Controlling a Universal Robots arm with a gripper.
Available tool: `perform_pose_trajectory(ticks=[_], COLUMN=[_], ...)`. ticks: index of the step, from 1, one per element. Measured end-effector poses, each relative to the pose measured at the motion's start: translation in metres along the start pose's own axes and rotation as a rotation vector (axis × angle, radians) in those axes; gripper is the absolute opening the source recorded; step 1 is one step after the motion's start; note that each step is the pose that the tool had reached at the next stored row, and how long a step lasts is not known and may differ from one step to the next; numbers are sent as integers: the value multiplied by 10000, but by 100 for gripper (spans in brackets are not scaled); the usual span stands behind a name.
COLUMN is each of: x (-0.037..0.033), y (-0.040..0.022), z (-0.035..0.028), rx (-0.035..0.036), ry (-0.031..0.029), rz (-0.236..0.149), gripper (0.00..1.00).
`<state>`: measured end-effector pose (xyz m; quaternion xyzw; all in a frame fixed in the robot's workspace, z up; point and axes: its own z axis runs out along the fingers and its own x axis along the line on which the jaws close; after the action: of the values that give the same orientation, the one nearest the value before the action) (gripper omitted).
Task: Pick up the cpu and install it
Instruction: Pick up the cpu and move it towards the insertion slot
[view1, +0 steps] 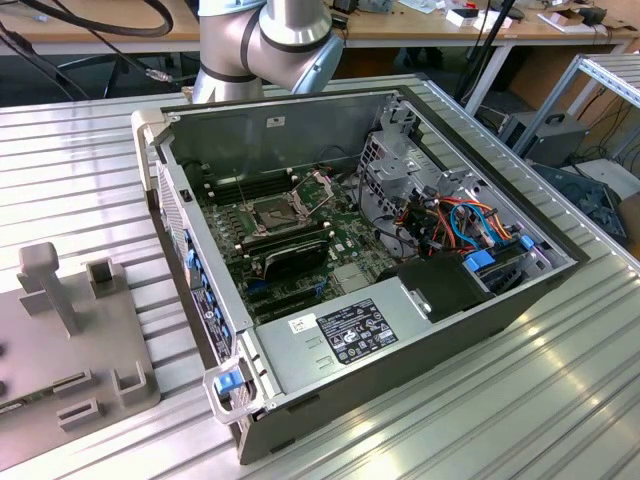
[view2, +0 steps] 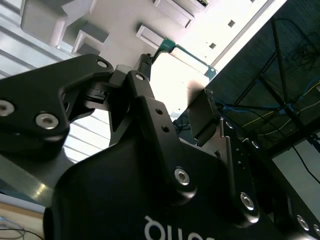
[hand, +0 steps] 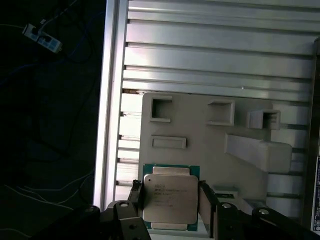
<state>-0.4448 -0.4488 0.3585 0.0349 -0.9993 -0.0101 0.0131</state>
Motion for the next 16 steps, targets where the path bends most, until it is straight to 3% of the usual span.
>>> perform_pose_trajectory(ticks=[10, 16], x=[-41, -125], y=[-3, -9], z=[0, -2], rx=[-1, -2], ry=[-2, -2], rz=[1, 0], gripper=[55, 55])
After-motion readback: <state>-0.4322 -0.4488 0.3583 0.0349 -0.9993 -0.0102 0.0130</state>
